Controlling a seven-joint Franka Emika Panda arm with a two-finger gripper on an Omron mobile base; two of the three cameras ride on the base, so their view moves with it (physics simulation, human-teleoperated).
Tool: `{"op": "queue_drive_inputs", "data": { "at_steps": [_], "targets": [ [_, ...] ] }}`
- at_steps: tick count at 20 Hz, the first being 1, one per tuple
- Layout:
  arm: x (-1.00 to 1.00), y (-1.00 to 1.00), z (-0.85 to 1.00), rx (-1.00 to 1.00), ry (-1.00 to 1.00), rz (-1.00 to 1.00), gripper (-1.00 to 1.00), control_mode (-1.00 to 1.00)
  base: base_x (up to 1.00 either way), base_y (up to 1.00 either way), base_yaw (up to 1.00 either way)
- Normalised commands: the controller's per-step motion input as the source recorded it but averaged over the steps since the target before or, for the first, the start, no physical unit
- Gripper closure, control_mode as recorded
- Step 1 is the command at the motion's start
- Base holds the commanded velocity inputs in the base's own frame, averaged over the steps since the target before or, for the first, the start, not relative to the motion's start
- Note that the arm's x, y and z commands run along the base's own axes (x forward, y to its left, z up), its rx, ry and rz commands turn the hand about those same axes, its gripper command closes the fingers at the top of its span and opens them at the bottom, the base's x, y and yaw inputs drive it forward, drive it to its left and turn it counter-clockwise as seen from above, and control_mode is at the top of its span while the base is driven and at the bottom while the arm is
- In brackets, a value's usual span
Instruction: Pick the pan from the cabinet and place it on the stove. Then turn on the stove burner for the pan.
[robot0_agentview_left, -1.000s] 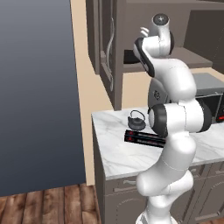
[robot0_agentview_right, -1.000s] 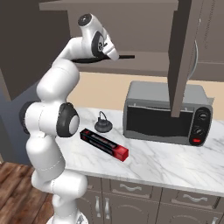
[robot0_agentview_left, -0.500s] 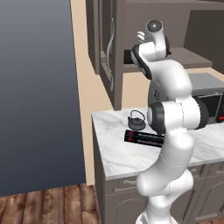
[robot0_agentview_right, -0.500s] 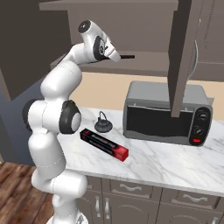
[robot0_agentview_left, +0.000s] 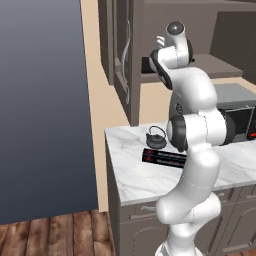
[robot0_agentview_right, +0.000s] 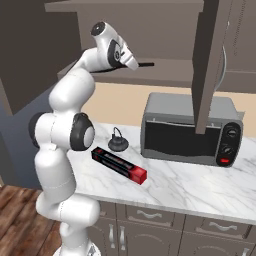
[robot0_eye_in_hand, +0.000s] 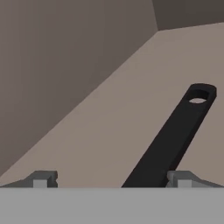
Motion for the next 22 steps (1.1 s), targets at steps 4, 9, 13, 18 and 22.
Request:
{"op": "queue_drive_inputs", "data": {
  "at_steps": [4, 9, 13, 18, 22],
  "targets": [
    [0.01, -0.13, 0.00, 0.00, 0.06, 0.00, -1.00, -1.00, 0.00, 0.00, 0.00],
    [0.01, -0.12, 0.00, 0.01, 0.08, 0.00, -1.00, -1.00, 0.00, 0.00, 0.00],
    [0.05, -0.06, 0.00, 0.00, 0.10, -0.01, -1.00, -1.00, 0.00, 0.00, 0.00],
    [0.09, -0.01, -0.05, 0.00, 0.08, -0.02, -1.00, -1.00, 0.00, 0.00, 0.00],
    [0.09, 0.00, -0.14, 0.00, 0.07, -0.02, -1.00, -1.00, 0.00, 0.00, 0.00]
  ]
}}
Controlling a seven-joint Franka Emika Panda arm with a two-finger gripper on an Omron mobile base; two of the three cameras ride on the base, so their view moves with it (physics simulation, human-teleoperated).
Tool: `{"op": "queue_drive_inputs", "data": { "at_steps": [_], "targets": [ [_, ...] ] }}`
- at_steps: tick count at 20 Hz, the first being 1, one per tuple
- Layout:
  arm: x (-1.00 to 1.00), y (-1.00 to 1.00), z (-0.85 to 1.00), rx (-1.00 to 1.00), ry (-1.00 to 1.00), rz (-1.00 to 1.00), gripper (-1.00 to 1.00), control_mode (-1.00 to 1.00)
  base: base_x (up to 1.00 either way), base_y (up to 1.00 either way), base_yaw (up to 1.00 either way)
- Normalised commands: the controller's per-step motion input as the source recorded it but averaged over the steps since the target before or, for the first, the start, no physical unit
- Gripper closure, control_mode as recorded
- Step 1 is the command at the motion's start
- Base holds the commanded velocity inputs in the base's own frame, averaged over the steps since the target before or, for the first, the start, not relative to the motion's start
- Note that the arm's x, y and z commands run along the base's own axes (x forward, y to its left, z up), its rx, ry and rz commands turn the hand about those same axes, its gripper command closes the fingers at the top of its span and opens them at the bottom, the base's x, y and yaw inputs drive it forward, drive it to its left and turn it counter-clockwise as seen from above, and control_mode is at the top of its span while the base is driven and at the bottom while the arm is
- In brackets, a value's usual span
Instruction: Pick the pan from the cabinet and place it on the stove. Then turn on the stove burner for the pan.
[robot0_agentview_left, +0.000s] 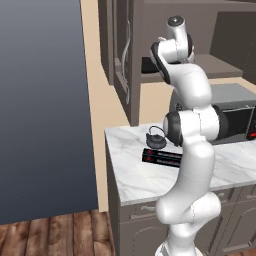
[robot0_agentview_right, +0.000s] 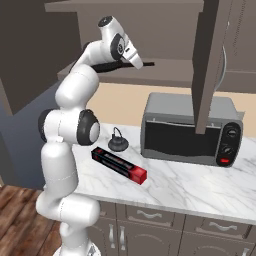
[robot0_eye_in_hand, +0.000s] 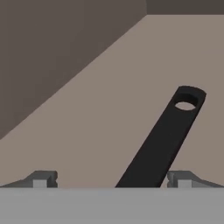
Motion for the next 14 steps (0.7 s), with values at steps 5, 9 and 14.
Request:
{"op": "queue_drive_inputs", "data": {
  "at_steps": [5, 9, 14],
  "targets": [
    [0.00, 0.00, -0.16, 0.00, 0.07, -0.01, -1.00, -1.00, 0.00, 0.00, 0.00],
    [0.00, 0.00, -0.23, 0.00, 0.05, 0.00, -1.00, -1.00, 0.00, 0.00, 0.00],
    [0.00, 0.00, -0.30, 0.00, 0.04, 0.00, -1.00, -1.00, 0.00, 0.00, 0.00]
  ]
}}
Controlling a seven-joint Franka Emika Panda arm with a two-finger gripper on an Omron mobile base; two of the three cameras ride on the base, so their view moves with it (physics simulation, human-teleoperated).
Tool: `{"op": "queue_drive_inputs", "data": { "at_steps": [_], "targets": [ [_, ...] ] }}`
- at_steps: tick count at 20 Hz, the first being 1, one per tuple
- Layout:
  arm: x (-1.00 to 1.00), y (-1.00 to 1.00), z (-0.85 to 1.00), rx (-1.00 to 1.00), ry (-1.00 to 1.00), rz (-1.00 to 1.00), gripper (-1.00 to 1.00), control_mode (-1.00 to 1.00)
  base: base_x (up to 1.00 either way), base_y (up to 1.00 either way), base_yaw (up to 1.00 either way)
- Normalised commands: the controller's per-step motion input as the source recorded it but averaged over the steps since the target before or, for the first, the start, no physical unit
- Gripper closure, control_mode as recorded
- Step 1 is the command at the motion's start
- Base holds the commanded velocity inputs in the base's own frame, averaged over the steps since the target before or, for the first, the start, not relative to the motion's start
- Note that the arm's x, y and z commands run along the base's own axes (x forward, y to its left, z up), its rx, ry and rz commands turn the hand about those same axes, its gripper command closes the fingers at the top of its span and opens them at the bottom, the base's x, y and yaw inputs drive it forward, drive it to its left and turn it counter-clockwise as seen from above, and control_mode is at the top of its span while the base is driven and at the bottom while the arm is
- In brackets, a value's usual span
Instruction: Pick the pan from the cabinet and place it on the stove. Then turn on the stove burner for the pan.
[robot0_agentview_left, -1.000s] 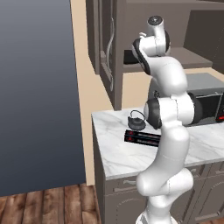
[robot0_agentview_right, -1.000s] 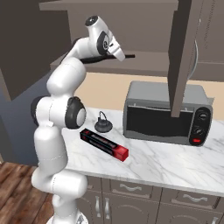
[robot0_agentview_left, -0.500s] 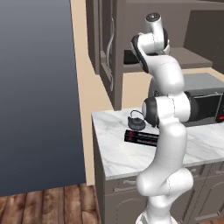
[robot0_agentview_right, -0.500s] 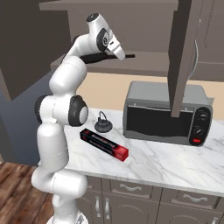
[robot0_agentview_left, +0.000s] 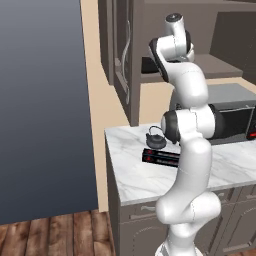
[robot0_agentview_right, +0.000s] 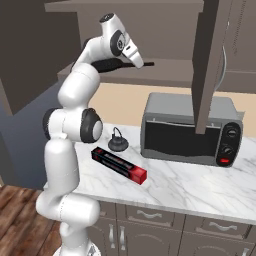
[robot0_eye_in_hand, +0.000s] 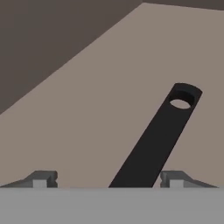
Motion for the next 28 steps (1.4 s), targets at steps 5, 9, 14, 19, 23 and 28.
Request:
{"op": "queue_drive_inputs", "data": {
  "at_steps": [5, 9, 14, 19, 23, 28],
  "targets": [
    [0.00, 0.00, -0.30, 0.00, 0.03, 0.00, 1.00, -1.00, 0.00, 0.00, 0.00],
    [0.00, 0.00, -0.26, 0.00, 0.00, 0.00, 1.00, -1.00, 0.00, 0.00, 0.00],
    [0.00, 0.00, -0.22, 0.01, 0.00, 0.00, 1.00, -1.00, 0.00, 0.00, 0.00],
    [-0.09, 0.00, -0.13, 0.07, -0.05, 0.00, 1.00, -1.00, 0.00, 0.00, 0.00],
    [-0.16, 0.00, -0.18, 0.09, -0.16, 0.00, 1.00, -1.00, 0.00, 0.00, 0.00],
    [-0.20, 0.00, -0.24, 0.09, -0.21, 0.00, 1.00, -1.00, 0.00, 0.00, 0.00]
  ]
}}
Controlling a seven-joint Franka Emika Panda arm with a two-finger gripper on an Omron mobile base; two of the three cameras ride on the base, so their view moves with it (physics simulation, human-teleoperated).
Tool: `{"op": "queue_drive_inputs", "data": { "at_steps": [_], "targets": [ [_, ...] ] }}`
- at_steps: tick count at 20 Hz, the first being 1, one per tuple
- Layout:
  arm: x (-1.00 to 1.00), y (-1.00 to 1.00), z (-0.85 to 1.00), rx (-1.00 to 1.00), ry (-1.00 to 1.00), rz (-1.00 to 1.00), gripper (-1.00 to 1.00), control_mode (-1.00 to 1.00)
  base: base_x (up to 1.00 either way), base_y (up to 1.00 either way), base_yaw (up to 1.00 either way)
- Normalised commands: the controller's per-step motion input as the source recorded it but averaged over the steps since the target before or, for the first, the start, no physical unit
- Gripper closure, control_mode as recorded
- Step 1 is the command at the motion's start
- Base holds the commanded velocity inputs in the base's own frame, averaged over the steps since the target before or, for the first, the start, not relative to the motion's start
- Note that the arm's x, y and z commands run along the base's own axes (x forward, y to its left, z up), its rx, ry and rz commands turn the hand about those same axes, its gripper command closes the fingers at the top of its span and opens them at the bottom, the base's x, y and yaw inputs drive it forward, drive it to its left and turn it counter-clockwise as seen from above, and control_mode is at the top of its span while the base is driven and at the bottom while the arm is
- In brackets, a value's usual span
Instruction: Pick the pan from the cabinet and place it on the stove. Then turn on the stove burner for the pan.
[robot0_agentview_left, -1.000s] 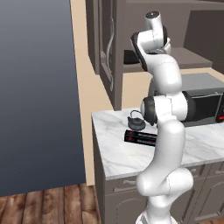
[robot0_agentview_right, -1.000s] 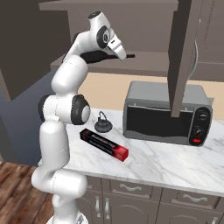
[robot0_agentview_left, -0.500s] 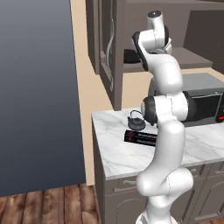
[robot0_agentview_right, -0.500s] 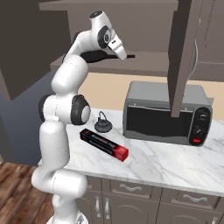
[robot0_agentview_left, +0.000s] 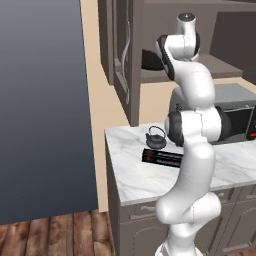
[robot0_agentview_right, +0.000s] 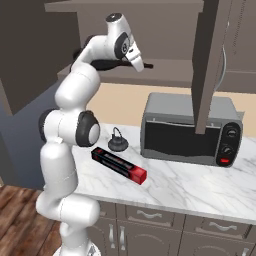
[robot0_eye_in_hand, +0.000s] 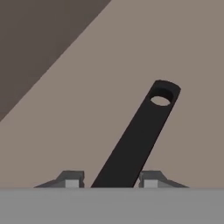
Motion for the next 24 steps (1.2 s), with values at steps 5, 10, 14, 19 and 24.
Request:
{"op": "queue_drive_inputs", "data": {
  "at_steps": [5, 10, 14, 19, 24],
  "targets": [
    [-0.21, 0.00, -0.23, 0.05, -0.27, 0.00, 1.00, -1.00, 0.00, 0.00, 0.00],
    [-0.38, 0.00, -0.02, 0.05, -0.24, -0.01, 1.00, -1.00, 0.00, 0.00, 0.00],
    [-0.60, -0.10, 0.14, 0.07, -0.15, -0.05, 1.00, -1.00, 0.00, 0.00, 0.00],
    [-0.69, -0.13, 0.08, 0.06, -0.13, -0.05, 1.00, -1.00, 0.00, 0.00, 0.00],
    [-0.77, -0.15, 0.09, 0.04, -0.05, -0.06, 1.00, -1.00, 0.00, 0.00, 0.00]
  ]
}}
